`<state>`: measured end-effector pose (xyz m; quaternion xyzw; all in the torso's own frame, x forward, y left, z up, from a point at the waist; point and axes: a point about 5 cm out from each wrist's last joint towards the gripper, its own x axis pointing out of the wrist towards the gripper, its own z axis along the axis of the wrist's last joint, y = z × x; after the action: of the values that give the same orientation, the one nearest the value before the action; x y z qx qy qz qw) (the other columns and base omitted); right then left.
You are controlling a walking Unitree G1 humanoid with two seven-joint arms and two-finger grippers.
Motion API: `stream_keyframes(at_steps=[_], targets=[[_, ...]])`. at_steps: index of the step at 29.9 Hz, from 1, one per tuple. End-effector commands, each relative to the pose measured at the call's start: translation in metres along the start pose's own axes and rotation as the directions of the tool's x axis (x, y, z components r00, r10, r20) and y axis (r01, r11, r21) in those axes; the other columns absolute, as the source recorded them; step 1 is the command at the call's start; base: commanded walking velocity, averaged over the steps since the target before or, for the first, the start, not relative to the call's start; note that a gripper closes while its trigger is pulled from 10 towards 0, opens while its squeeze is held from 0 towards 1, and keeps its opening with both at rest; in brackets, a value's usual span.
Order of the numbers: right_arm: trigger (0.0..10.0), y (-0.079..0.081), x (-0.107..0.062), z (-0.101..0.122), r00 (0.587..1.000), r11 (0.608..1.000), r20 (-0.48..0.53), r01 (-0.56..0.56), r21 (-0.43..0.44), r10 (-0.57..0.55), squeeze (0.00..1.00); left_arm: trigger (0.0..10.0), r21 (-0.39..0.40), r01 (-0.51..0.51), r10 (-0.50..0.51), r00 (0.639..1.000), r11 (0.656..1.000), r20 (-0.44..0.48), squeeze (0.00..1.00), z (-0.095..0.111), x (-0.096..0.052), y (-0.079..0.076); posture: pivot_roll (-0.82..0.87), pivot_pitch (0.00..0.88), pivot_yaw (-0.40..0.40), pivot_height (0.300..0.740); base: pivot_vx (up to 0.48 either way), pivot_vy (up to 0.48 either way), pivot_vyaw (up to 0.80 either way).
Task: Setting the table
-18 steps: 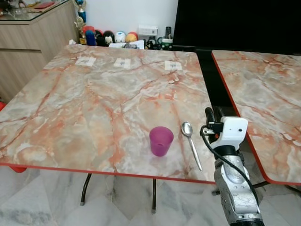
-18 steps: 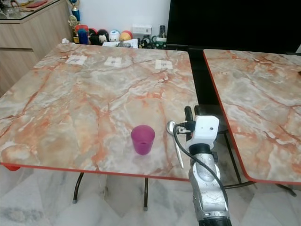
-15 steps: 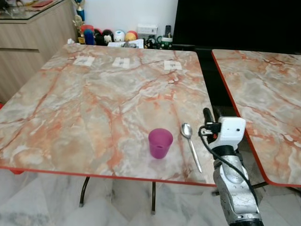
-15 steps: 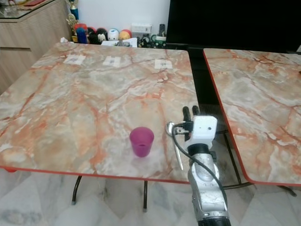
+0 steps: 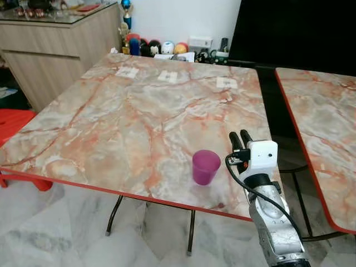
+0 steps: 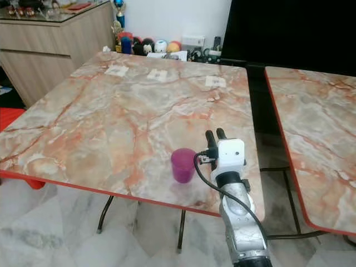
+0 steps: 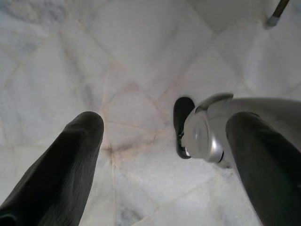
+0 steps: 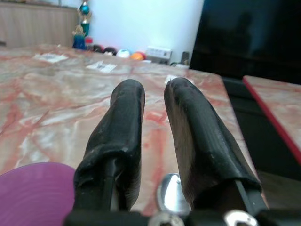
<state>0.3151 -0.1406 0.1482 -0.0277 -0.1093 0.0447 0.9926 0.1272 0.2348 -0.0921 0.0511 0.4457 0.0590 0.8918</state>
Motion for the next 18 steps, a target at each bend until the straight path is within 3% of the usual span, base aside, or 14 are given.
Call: stream_keyframes(at_steps=[1, 3, 18], targets=[[10.0, -0.0034, -0.0017, 0.0023, 1.000, 1.000, 0.013, 0.005, -0.006, -0.005, 0.00, 10.0, -0.011, -0.004, 0.004, 1.000, 1.000, -0.020, 0.00, -0.0053, -0.0016, 0.0012, 0.04, 0.092, -0.034, 0.740, 0.000, 0.000, 0.80], [10.0, -0.0035, -0.0019, 0.0025, 1.000, 1.000, 0.015, 0.006, -0.002, -0.006, 0.00, 10.0, -0.011, -0.004, 0.003, 1.000, 1.000, -0.020, 0.00, -0.0054, -0.0016, 0.0012, 0.03, 0.093, -0.034, 0.740, 0.000, 0.000, 0.80], [10.0, -0.0081, -0.0043, -0.0004, 0.999, 0.998, 0.006, 0.053, 0.021, -0.053, 0.00, 10.0, -0.010, -0.005, 0.005, 1.000, 1.000, -0.027, 0.00, -0.0062, -0.0017, 0.0017, 0.03, 0.098, -0.034, 0.740, 0.000, 0.000, 0.00]])
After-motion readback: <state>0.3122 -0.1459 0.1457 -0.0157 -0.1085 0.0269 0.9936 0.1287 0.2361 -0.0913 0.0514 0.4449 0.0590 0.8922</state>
